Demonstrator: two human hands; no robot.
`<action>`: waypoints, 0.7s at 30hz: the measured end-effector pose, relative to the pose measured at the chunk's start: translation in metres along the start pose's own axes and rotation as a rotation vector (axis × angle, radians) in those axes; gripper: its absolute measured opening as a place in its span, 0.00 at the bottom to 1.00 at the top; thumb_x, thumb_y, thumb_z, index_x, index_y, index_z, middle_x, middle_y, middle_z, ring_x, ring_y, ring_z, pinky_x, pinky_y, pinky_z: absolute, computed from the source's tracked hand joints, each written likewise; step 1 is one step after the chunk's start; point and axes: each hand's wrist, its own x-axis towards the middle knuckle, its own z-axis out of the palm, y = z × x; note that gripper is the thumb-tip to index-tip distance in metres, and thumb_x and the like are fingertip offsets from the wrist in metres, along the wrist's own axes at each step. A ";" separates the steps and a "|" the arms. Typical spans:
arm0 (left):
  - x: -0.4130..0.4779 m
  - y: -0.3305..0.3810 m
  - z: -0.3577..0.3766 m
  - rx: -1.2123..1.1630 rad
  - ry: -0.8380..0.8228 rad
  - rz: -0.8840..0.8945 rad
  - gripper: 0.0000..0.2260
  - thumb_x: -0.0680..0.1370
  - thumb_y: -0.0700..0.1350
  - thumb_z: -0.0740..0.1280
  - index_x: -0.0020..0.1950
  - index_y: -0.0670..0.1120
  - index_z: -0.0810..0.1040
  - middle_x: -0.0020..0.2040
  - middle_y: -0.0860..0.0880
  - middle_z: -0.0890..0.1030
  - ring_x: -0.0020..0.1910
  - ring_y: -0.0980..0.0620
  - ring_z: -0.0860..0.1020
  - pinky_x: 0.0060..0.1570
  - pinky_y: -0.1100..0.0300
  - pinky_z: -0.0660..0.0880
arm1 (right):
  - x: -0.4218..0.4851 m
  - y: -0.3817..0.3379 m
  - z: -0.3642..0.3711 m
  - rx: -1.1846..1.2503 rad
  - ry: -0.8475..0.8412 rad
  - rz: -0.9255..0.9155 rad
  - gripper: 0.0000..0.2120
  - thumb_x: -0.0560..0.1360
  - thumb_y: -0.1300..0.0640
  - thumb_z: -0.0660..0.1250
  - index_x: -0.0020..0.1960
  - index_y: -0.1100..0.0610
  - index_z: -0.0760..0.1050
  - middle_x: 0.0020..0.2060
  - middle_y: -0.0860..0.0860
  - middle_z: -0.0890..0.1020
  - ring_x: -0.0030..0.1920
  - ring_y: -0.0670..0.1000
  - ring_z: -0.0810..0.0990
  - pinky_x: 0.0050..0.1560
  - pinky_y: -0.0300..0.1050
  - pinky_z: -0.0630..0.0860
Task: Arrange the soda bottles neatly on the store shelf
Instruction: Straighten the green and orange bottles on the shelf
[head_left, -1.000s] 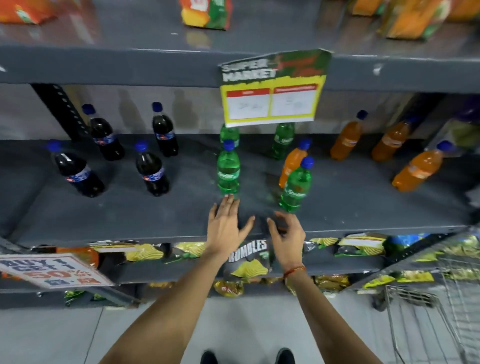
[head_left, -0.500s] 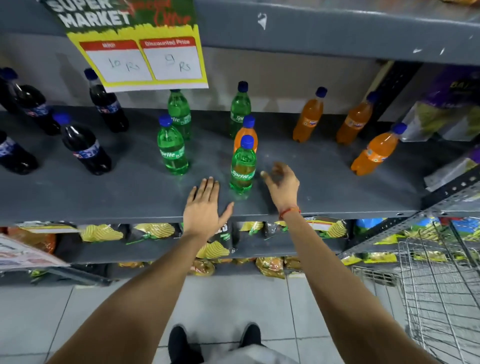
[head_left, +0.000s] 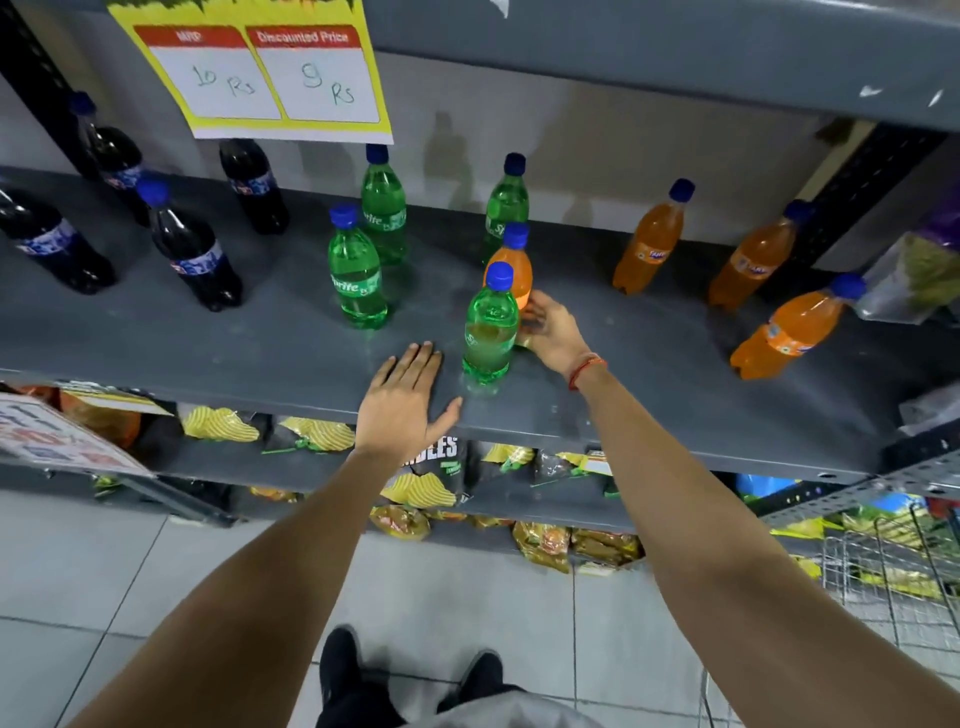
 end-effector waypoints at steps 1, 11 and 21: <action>0.000 0.000 0.000 -0.001 -0.006 -0.003 0.29 0.75 0.59 0.55 0.66 0.39 0.70 0.67 0.40 0.74 0.67 0.44 0.70 0.67 0.47 0.66 | -0.004 0.002 -0.001 -0.011 0.010 -0.012 0.18 0.68 0.71 0.70 0.50 0.55 0.71 0.43 0.50 0.78 0.46 0.50 0.76 0.54 0.47 0.75; 0.001 0.008 -0.001 0.033 -0.048 -0.049 0.32 0.75 0.61 0.51 0.68 0.38 0.68 0.69 0.40 0.71 0.70 0.44 0.67 0.68 0.46 0.63 | -0.049 0.026 -0.071 -0.170 0.127 0.015 0.24 0.69 0.59 0.73 0.62 0.59 0.69 0.60 0.57 0.78 0.60 0.56 0.76 0.64 0.52 0.70; 0.004 0.022 0.004 0.024 -0.019 -0.142 0.39 0.71 0.65 0.46 0.69 0.37 0.66 0.71 0.40 0.68 0.71 0.44 0.64 0.70 0.47 0.59 | -0.066 0.026 -0.072 -0.155 0.474 0.101 0.43 0.61 0.49 0.78 0.69 0.58 0.61 0.65 0.58 0.71 0.63 0.56 0.71 0.64 0.53 0.69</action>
